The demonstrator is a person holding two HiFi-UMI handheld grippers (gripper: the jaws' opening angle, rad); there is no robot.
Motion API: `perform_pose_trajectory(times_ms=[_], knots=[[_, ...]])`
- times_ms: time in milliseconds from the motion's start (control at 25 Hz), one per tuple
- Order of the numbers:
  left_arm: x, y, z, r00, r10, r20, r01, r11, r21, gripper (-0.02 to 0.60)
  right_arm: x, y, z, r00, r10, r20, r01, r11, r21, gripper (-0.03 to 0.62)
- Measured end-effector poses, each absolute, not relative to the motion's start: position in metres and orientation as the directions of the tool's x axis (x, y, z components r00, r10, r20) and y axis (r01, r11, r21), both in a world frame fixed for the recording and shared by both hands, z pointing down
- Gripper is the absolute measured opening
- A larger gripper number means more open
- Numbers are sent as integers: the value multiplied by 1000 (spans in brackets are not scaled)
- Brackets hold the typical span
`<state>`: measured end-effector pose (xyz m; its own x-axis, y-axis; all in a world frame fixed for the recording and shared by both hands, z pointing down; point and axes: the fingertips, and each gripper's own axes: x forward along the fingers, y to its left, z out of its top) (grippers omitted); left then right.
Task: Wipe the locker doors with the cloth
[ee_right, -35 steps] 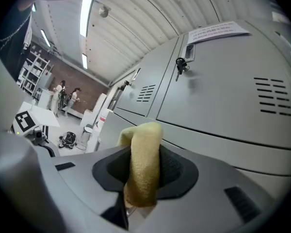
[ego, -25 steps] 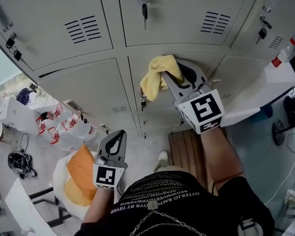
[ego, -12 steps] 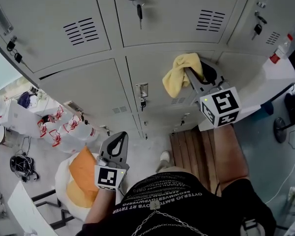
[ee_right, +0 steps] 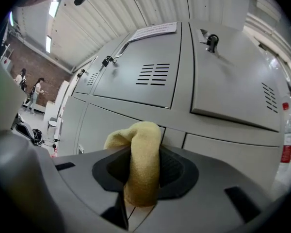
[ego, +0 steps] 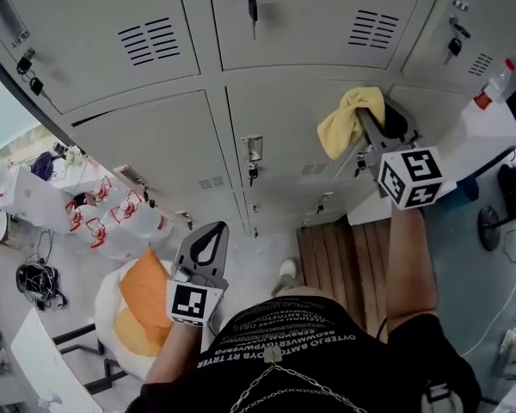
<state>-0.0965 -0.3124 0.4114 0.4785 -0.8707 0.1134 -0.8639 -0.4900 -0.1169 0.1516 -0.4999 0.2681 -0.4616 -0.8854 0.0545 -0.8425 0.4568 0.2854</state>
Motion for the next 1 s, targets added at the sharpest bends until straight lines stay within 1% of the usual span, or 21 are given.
perform_pose_trajectory(times_ms=[120, 200, 320, 400, 560, 760, 1000], knots=[[-97, -311, 413, 482, -869, 108, -862, -493, -119, 6, 157, -497, 271, -451, -890, 60, -852, 450, 268, 117], [-96, -310, 414, 485, -868, 111, -861, -496, -118, 6, 146, -485, 268, -496, -867, 43, -836, 490, 248, 117], [-95, -310, 416, 487, -865, 117, -860, -499, -111, 6, 104, -458, 262, -637, -771, 12, -751, 624, 216, 117], [-94, -308, 415, 490, -864, 117, -858, -501, -113, 6, 72, -442, 263, -715, -699, 16, -681, 701, 212, 117], [-95, -307, 409, 486, -870, 88, -860, -494, -127, 6, 24, -430, 277, -787, -614, 61, -589, 777, 221, 117], [-100, -299, 415, 466, -878, 111, -873, -476, -107, 6, -18, -434, 304, -810, -572, 128, -536, 811, 234, 117], [-109, -291, 417, 435, -890, 137, -888, -449, -101, 6, -42, -451, 322, -796, -581, 168, -547, 811, 210, 117]])
